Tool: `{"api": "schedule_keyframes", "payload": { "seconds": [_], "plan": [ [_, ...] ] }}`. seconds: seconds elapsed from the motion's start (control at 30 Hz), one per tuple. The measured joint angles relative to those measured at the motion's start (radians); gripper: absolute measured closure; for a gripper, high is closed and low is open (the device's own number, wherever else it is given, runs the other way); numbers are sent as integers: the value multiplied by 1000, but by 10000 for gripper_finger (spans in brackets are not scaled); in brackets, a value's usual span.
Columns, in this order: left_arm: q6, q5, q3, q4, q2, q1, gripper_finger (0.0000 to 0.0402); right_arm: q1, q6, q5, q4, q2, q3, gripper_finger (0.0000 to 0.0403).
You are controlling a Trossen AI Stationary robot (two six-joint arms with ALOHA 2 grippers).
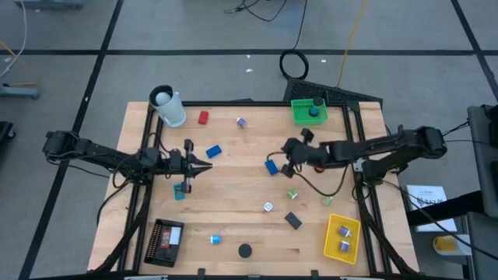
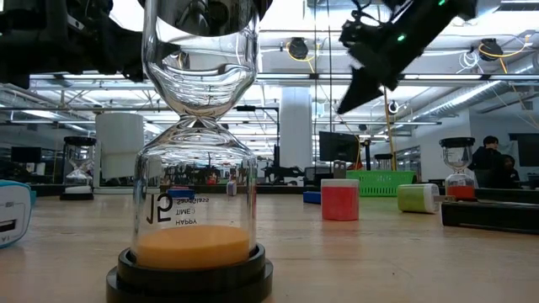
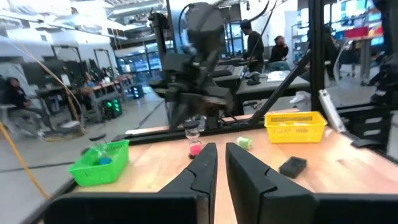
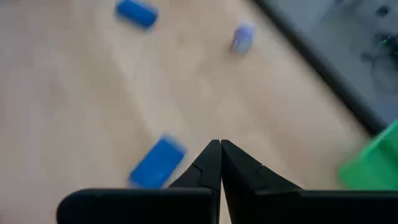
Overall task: Pick & Place Office items
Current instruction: Put the left green charger adapter into the yellow bin
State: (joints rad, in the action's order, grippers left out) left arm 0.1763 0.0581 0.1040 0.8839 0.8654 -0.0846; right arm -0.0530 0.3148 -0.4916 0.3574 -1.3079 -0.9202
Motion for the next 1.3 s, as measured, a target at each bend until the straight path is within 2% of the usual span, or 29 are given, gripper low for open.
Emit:
{"api": "schedule_keyframes", "payload": {
  "seconds": [0.2,0.33,0.43,0.6,0.8,0.97,1.1,1.3],
  "plan": [
    [-34,3,0,-1,0,0,360,-86,240,53,239,-1,-67,402],
    [-55,3,0,-1,0,0,360,-134,422,185,347,-1,-79,403],
    [-8,3,0,-1,0,0,360,-170,511,257,407,-1,-79,401],
    [-5,3,0,0,0,0,360,-230,636,261,448,-1,-79,364],
    [-6,3,0,0,0,0,360,-272,652,244,419,-9,-79,292],
    [-3,4,0,0,0,0,360,-282,664,253,377,-134,-89,253],
    [-4,4,0,-1,0,0,360,-283,654,266,463,-231,-149,224],
    [-6,4,0,-1,0,0,360,-280,650,262,460,-279,-186,171]
  ]
}}
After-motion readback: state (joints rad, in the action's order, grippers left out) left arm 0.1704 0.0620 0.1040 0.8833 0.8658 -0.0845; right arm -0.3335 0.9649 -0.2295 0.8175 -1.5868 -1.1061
